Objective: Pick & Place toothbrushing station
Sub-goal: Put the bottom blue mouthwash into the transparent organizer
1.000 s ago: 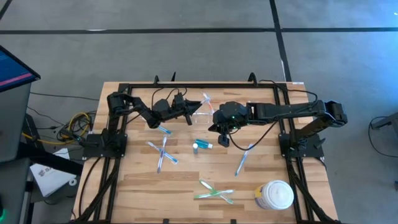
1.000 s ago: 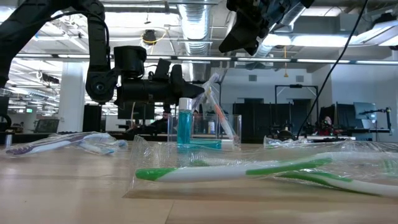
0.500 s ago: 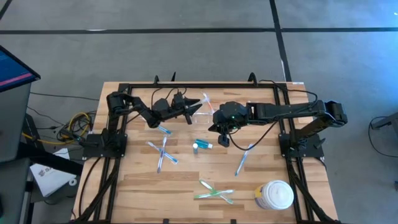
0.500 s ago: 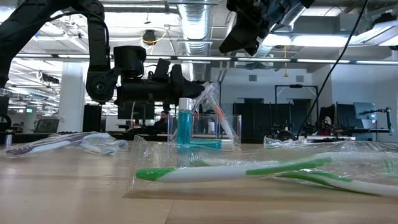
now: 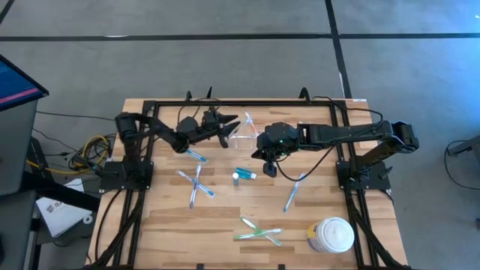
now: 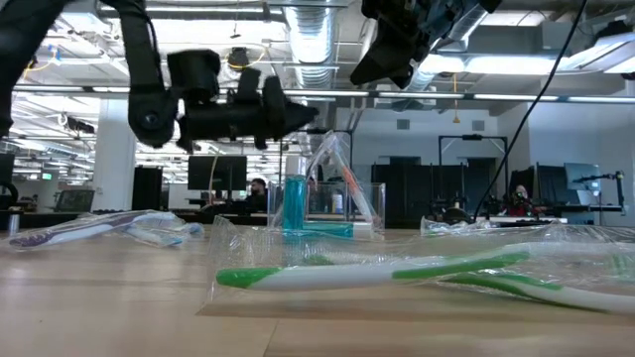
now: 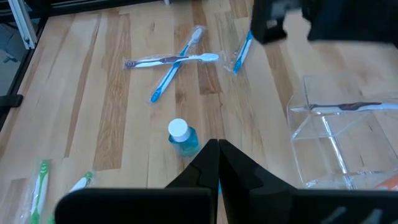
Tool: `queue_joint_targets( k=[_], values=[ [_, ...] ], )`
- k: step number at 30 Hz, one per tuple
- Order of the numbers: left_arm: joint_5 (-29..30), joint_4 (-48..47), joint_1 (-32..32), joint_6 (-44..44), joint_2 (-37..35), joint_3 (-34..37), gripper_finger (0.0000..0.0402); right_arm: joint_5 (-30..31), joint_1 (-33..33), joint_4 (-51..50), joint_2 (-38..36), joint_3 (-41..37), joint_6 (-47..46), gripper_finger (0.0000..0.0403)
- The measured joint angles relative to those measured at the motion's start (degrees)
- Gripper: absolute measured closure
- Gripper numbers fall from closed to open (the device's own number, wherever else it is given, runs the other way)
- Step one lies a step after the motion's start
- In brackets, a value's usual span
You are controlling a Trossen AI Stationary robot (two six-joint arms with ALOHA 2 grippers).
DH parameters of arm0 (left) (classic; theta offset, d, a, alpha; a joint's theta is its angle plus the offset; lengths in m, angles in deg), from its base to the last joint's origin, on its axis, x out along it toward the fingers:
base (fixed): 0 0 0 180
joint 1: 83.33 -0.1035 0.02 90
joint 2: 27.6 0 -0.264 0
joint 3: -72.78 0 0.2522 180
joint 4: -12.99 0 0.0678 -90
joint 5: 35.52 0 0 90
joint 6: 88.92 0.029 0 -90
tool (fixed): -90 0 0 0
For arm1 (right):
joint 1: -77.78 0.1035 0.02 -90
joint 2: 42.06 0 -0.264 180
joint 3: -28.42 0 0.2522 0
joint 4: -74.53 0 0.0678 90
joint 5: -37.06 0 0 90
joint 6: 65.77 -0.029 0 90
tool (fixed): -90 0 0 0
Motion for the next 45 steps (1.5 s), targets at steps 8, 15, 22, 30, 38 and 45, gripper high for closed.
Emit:
queue_joint_targets(
  k=[8,15,22,30,38,45],
  values=[
    [0.0,-12.39,0.89,0.49,-11.82,6.07,0.0284,-0.31,0.02,0.13,0.0,0.0,-0.2,0.0403],
    [-0.38,-12.58,4.06,0.51,-18.92,12.06,0.0286,-0.44,0.34,0.11,0.0,0.0,-0.18,0.0403],
    [-0.85,-14.31,9.55,0.51,-22.01,15.39,0.0284,-0.46,0.37,0.1,0.0,0.0,-0.18,0.0403],
    [-1.04,-17.28,17.1,0.49,-22.03,15.37,0.0282,-0.5,0.37,0.13,0.0,0.0,-0.64,0.0403],
    [-0.94,-21.35,22.83,0.49,-22.03,15.37,0.0282,-0.5,0.37,0.13,0.0,0.0,-0.64,0.0403],
    [1.45,-22.62,25.81,0.5,-20.21,15.34,0.0281,-0.5,0.37,0.19,0.0,0.0,-0.63,0.0403]
  ],
)
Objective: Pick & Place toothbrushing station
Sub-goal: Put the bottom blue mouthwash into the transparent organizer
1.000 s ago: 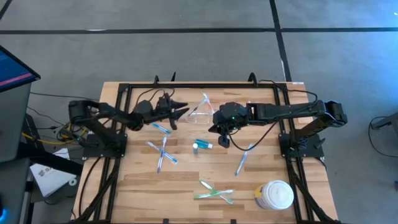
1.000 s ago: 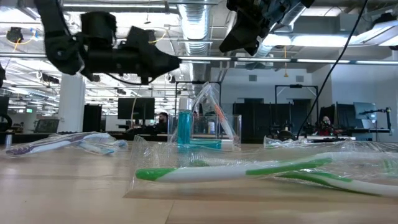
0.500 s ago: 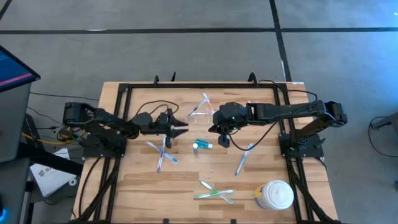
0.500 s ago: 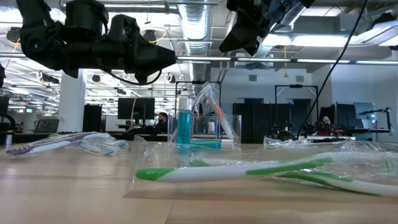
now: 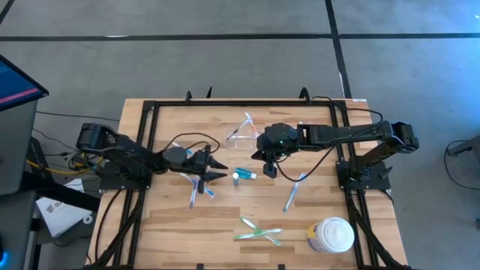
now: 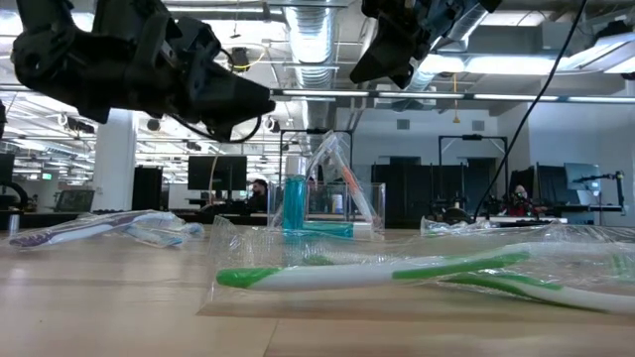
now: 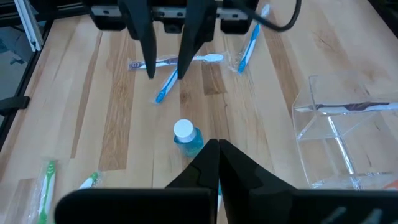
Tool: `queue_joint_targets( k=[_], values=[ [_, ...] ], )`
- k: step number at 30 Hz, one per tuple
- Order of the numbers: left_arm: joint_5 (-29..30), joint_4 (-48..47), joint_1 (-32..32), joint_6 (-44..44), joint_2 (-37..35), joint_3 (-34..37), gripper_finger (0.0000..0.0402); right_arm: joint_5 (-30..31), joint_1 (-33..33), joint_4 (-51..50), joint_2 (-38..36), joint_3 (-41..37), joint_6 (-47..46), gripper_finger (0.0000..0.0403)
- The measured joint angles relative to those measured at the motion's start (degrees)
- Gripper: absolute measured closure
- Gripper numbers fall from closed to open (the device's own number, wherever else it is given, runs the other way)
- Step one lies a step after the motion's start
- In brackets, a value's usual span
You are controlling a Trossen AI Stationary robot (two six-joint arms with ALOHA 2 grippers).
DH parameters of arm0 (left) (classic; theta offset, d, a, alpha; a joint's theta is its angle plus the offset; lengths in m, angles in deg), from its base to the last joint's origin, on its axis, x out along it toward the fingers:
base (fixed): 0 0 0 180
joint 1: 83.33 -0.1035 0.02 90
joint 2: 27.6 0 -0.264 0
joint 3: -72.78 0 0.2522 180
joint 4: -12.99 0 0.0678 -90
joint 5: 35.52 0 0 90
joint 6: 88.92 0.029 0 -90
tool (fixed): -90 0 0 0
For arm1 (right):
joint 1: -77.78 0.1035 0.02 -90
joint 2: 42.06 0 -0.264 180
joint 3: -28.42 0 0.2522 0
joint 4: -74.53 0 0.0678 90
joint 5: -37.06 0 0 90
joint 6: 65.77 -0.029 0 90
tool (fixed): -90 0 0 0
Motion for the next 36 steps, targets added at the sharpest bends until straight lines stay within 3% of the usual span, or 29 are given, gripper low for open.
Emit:
queue_joint_targets(
  k=[14,27,36],
  values=[
    [0.09,-0.04,0.2,1.16,8.76,-4.35,0.0275,0.0,0.0,-0.02,0.0,0.0,-0.01,0.0403],
    [1.13,-0.49,0.2,4.44,9.45,-4.61,0.0274,0.0,0.0,-0.01,0.0,0.0,0.01,0.0403],
    [2.73,-0.55,0.2,4.08,9.43,-4.61,0.0219,0.02,0.0,0.12,0.0,0.0,0.01,0.0403]
  ],
)
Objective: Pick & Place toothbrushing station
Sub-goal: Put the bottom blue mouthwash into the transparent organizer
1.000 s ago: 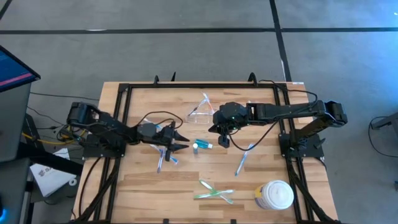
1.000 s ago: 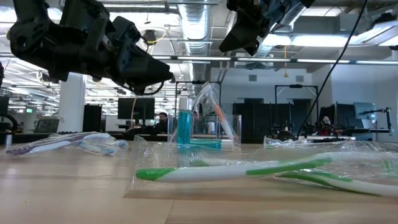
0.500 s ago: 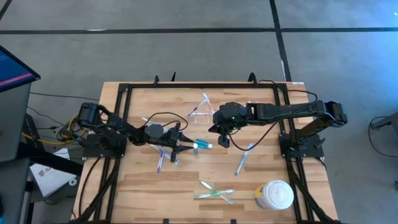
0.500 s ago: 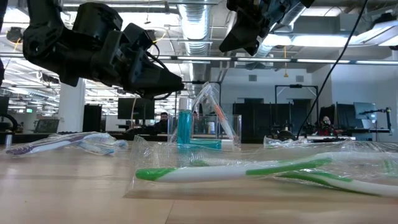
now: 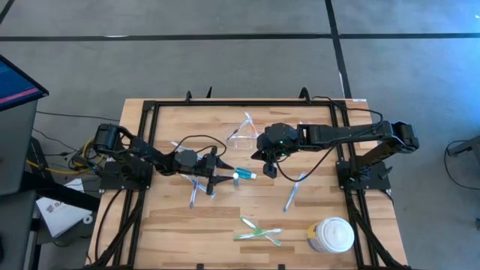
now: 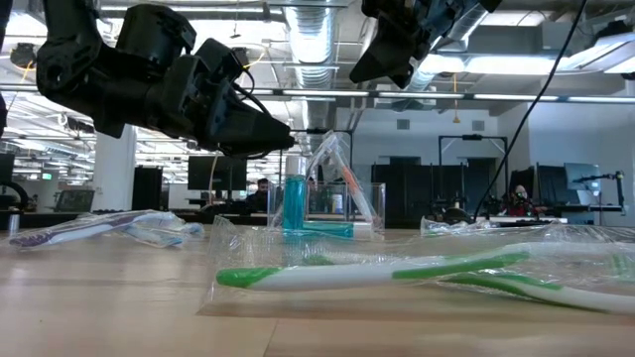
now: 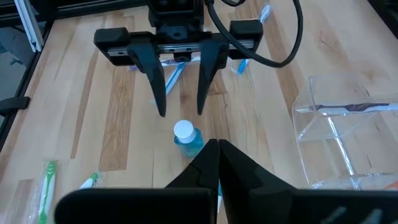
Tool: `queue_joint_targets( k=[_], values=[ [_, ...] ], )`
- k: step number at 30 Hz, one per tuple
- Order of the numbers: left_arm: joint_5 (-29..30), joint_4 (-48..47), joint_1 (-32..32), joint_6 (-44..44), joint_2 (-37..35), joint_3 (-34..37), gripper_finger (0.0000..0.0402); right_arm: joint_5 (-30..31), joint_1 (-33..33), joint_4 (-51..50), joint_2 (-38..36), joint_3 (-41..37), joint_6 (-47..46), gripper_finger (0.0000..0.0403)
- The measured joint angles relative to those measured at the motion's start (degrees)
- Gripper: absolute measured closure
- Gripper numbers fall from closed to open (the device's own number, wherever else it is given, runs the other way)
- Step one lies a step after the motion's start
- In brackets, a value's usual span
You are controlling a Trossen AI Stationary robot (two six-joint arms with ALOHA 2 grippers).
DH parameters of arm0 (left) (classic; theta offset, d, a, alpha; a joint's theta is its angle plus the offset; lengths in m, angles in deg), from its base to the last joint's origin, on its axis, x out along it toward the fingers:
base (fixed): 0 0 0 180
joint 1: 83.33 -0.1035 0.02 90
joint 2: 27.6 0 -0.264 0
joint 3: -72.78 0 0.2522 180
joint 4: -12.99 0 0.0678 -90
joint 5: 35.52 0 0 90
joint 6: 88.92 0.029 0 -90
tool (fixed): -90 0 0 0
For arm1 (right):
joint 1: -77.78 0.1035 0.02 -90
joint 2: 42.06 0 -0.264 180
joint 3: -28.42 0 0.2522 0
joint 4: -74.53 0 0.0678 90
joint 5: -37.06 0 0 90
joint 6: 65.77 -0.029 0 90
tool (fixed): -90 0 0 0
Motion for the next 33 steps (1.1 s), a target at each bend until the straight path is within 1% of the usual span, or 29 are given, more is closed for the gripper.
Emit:
queue_joint_targets(
  k=[3,6,10,18,29,33],
  values=[
    [0.2,-0.01,0.0,0.01,0.0,0.0,0.0206,0.0,0.0,0.0,0.0,0.0,0.0,0.0403],
    [0.2,-0.02,0.0,0.01,0.01,0.0,0.0202,0.0,0.0,0.0,0.0,0.0,0.0,0.0403],
    [0.2,-0.05,0.0,-0.03,1.85,-0.22,0.0206,0.0,0.0,0.01,0.0,0.0,0.0,0.0403],
    [0.18,0.19,-0.02,-0.07,6.71,-3.59,0.0215,0.0,0.0,0.0,0.0,0.0,0.0,0.0403],
    [0.18,0.14,-0.04,-0.03,7.43,-3.78,0.0216,0.0,0.0,-0.11,0.0,0.0,0.0,0.0403],
    [0.16,0.13,-0.04,-0.03,7.43,-3.78,0.0222,0.0,0.0,0.01,0.0,0.0,0.0,0.0403]
  ],
)
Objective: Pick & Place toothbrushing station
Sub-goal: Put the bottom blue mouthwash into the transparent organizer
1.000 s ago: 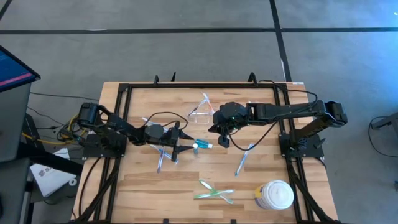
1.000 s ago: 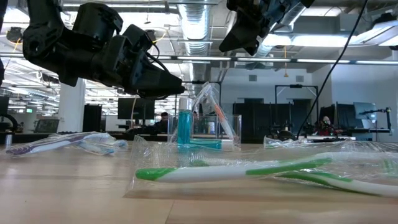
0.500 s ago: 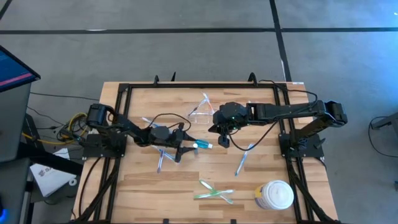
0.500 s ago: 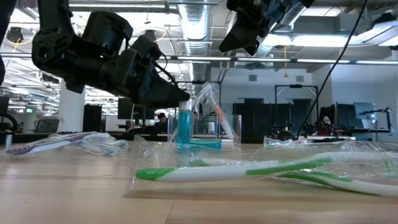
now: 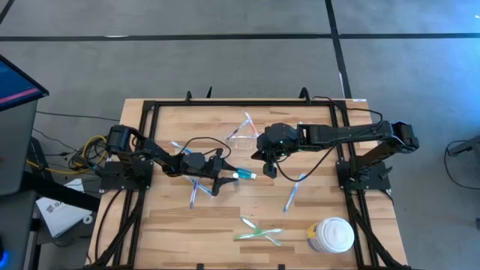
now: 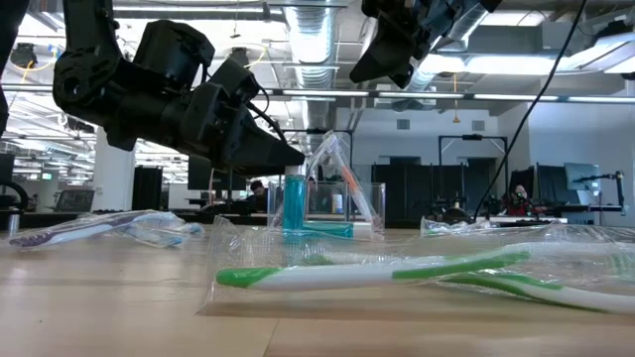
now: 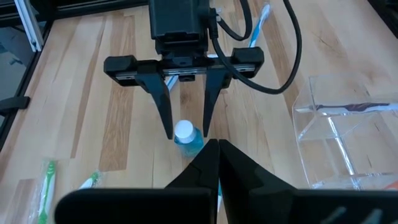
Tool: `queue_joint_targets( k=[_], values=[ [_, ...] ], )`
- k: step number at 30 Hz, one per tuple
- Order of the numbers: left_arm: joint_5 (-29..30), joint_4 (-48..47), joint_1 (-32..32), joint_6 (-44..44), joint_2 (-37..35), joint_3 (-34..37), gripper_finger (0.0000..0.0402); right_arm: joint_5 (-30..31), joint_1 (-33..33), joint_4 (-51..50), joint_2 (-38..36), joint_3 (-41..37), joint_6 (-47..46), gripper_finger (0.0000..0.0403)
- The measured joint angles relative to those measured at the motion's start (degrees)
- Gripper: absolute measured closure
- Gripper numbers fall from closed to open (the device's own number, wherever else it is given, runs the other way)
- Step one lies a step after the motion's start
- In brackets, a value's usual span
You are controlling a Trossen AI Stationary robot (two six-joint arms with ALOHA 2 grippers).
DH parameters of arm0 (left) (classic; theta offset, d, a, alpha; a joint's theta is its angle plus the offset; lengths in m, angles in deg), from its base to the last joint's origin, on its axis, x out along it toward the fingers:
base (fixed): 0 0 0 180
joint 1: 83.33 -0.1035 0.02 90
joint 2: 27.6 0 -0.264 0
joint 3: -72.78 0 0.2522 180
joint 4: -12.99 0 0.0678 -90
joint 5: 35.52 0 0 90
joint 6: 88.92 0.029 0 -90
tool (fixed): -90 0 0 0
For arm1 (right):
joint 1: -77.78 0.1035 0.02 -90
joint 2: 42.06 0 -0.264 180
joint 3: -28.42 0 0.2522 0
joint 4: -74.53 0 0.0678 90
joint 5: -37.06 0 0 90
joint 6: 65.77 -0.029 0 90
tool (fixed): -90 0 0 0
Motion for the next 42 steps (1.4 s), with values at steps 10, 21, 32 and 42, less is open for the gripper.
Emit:
queue_joint_targets(
  k=[10,21,32,42],
  values=[
    [-0.02,-0.09,0.0,0.01,0.0,0.0,0.0249,0.0,0.0,0.0,0.0,0.0,0.0,0.0403],
    [-0.04,-0.15,0.0,0.0,0.0,0.0,0.028,0.0,0.0,0.0,0.0,0.0,0.0,0.0403],
    [-1.07,-0.15,0.02,-0.09,0.0,0.0,0.0308,0.0,0.0,0.0,0.0,0.0,0.0,0.0403],
    [-0.6,-0.28,0.02,-0.39,-1.44,0.02,0.0313,0.0,0.0,-0.02,0.0,0.0,0.0,0.0403]
  ],
)
